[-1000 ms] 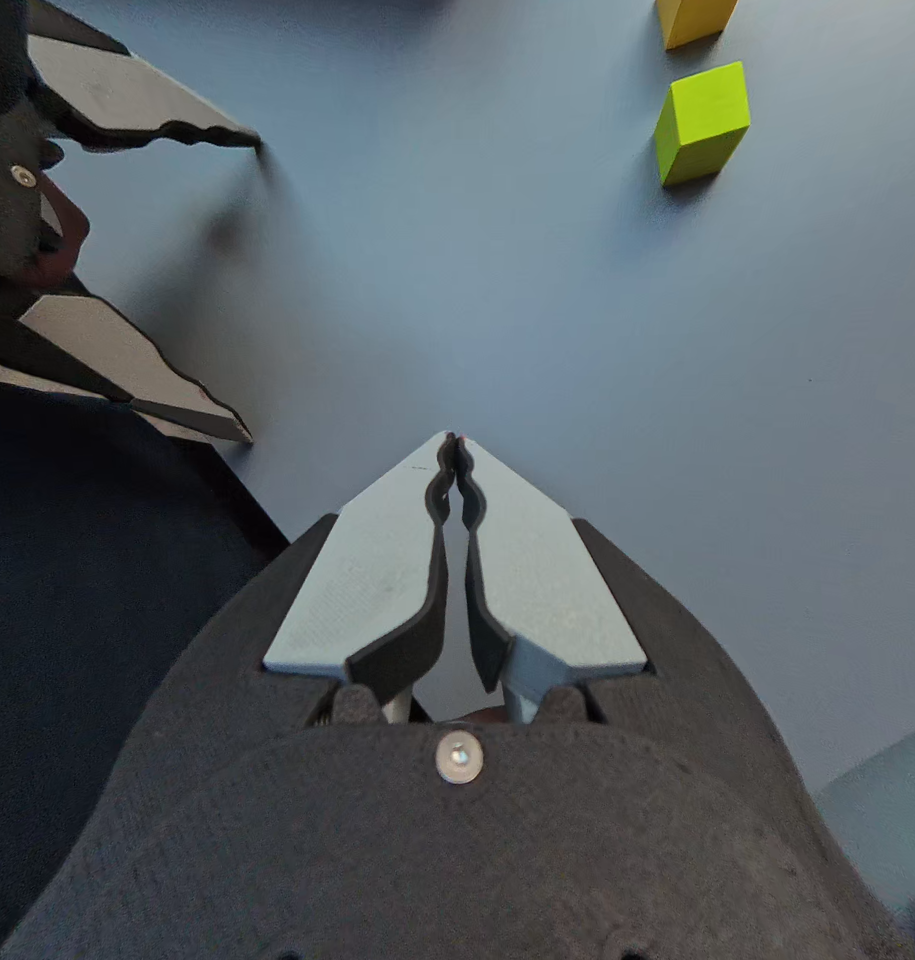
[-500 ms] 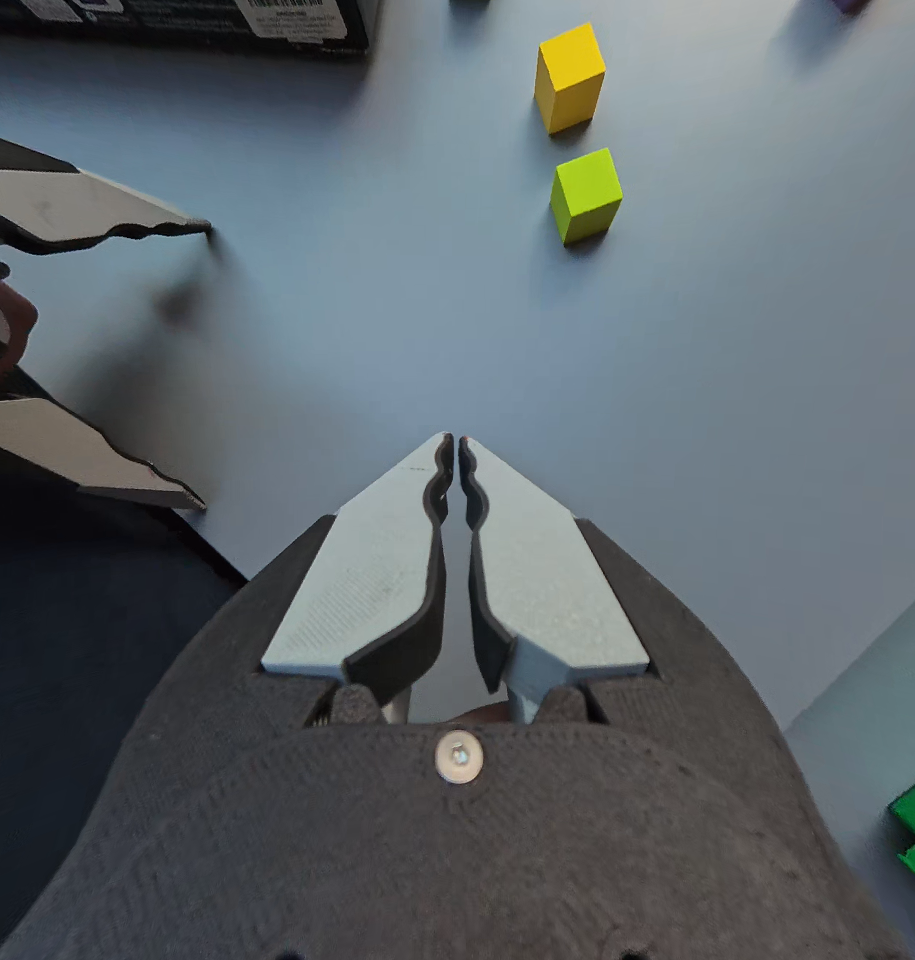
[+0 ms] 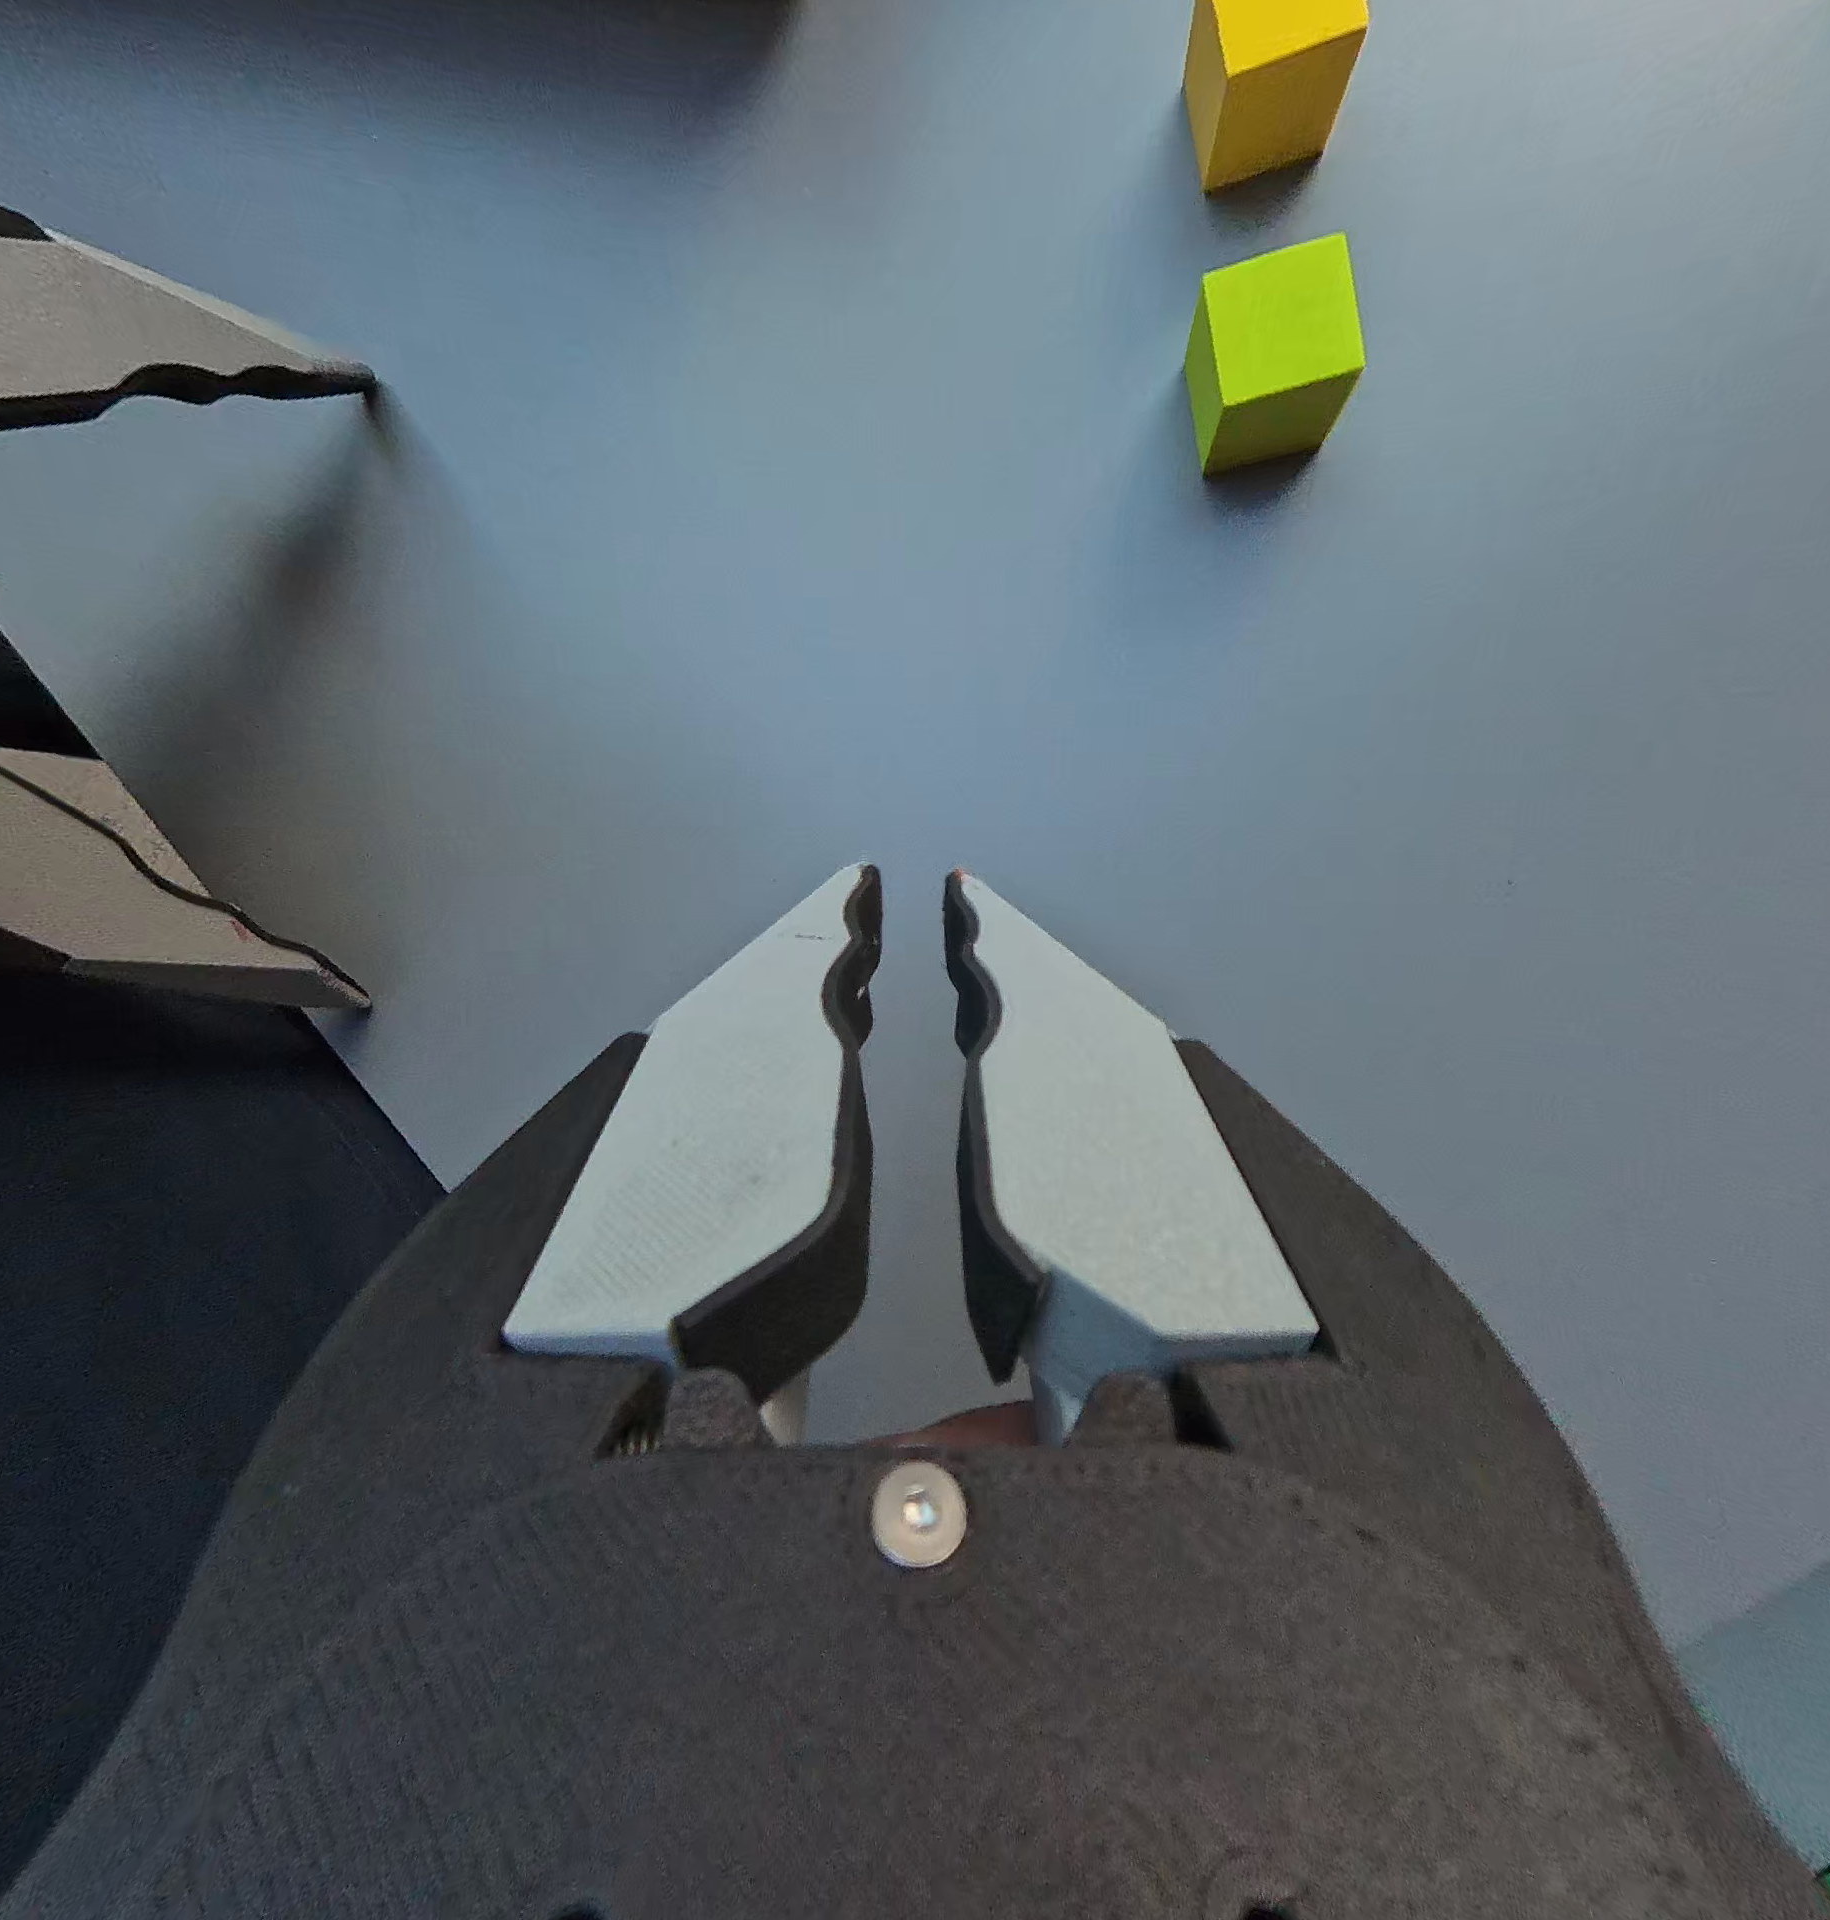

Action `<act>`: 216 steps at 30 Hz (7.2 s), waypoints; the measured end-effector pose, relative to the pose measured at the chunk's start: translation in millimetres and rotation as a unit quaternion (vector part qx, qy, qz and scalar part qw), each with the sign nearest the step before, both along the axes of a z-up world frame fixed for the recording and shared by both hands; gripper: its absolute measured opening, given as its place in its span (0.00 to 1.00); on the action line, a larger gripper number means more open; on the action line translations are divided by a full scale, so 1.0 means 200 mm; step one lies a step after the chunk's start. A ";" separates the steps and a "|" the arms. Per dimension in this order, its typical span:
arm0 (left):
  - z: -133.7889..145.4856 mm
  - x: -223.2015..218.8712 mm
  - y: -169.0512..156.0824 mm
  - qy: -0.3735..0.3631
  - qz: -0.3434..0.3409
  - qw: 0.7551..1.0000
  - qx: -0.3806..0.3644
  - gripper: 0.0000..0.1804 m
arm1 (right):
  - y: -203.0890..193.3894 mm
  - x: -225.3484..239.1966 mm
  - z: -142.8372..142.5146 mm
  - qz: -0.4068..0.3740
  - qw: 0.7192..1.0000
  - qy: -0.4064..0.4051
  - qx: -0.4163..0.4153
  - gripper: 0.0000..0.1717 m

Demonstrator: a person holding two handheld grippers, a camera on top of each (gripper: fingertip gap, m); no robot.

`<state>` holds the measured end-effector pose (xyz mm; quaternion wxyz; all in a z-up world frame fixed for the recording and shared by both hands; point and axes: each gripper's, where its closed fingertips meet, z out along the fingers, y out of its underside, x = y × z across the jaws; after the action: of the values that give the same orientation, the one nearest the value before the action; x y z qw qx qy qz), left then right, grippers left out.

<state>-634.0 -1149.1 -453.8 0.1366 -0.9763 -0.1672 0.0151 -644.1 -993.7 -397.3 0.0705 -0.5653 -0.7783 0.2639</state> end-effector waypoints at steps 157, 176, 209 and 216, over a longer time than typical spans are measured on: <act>1.02 -0.10 -0.96 0.069 0.157 0.971 0.166 0.22 | -0.31 -0.15 -0.04 0.019 0.997 -0.058 0.040 0.15; 1.09 -0.20 -1.60 0.345 0.264 0.900 -0.041 0.05 | -0.31 -0.39 -0.19 0.182 0.983 -0.002 0.001 0.16; 1.21 -0.26 -1.86 0.386 0.406 0.828 -0.016 0.00 | 0.64 -1.30 -0.14 0.241 0.956 -0.027 0.165 0.18; 1.22 -0.26 -1.88 0.390 0.414 0.822 -0.019 0.00 | 0.64 -1.30 -0.20 0.259 0.949 -0.040 0.174 0.17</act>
<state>-685.6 -1525.3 -209.4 0.1531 -0.7302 -0.4884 0.4526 -904.8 -866.5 -436.6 0.0662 -0.3336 -0.9338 0.1110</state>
